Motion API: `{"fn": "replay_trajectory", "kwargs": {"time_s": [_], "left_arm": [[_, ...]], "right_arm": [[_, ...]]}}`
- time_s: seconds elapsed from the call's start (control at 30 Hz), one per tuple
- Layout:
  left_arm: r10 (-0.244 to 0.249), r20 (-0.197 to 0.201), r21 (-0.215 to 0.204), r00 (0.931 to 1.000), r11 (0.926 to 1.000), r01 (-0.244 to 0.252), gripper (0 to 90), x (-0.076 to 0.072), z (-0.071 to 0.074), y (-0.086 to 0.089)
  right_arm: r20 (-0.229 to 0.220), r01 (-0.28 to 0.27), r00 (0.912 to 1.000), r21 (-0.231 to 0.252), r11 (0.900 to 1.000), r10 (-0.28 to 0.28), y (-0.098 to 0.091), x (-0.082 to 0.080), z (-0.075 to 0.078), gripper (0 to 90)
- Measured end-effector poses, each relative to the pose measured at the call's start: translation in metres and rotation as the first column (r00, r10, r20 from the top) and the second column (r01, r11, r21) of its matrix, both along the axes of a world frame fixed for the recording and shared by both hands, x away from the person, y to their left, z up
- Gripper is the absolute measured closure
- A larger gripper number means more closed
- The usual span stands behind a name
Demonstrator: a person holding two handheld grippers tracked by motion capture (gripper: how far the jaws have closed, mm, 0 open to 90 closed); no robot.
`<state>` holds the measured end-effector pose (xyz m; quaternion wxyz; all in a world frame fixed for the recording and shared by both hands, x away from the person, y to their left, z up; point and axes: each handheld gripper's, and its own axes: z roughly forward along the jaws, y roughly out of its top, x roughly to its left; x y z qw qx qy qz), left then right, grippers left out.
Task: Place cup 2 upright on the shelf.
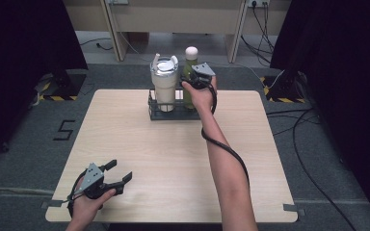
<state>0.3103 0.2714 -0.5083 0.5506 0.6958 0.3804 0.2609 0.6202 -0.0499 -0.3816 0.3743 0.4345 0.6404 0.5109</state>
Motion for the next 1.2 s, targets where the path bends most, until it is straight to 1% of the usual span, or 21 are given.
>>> {"fn": "replay_trajectory", "kwargs": {"time_s": [0.1,0.13,0.33,0.4,0.5,0.6,0.9,1.2], "left_arm": [[-0.001,-0.001,0.001,1.0000,1.0000,0.001,19.7,0.000,0.000,0.000],[-0.001,-0.001,0.001,1.0000,1.0000,0.001,19.7,0.000,0.000,0.000],[-0.001,-0.001,0.001,1.0000,1.0000,0.001,19.7,0.000,0.000,0.000],[-0.001,-0.001,0.000,1.0000,1.0000,0.001,19.7,0.000,0.000,-0.001],[0.000,-0.001,-0.001,1.0000,1.0000,0.000,19.7,0.000,0.000,0.000],[0.000,-0.001,0.000,1.0000,1.0000,0.000,19.7,0.000,0.000,-0.001],[0.001,0.000,0.001,1.0000,1.0000,-0.001,19.7,0.000,0.000,0.000],[0.002,0.001,0.003,1.0000,1.0000,-0.002,19.7,0.000,0.000,-0.001]], "right_arm": [[0.002,-0.003,1.0000,-0.004,1.0000,0.003,0.000,0.000,0.000,20.9],[-0.006,-0.008,0.9999,-0.009,0.9999,0.008,0.000,0.000,-0.001,18.0],[-0.020,-0.015,0.9997,-0.009,0.9998,0.015,0.000,0.000,-0.002,13.9],[-0.024,-0.012,0.9996,-0.013,0.9998,0.011,0.000,-0.001,-0.002,11.4],[-0.028,-0.009,0.9996,-0.010,0.9999,0.009,-0.001,-0.002,-0.003,10.2],[-0.034,-0.018,0.9993,-0.012,0.9998,0.017,-0.002,-0.003,-0.002,5.8],[-0.034,-0.029,0.9990,-0.010,0.9995,0.028,-0.003,-0.008,0.001,2.8],[-0.052,-0.043,0.9978,-0.011,0.9990,0.042,-0.011,-0.017,-0.001,2.2]]}}
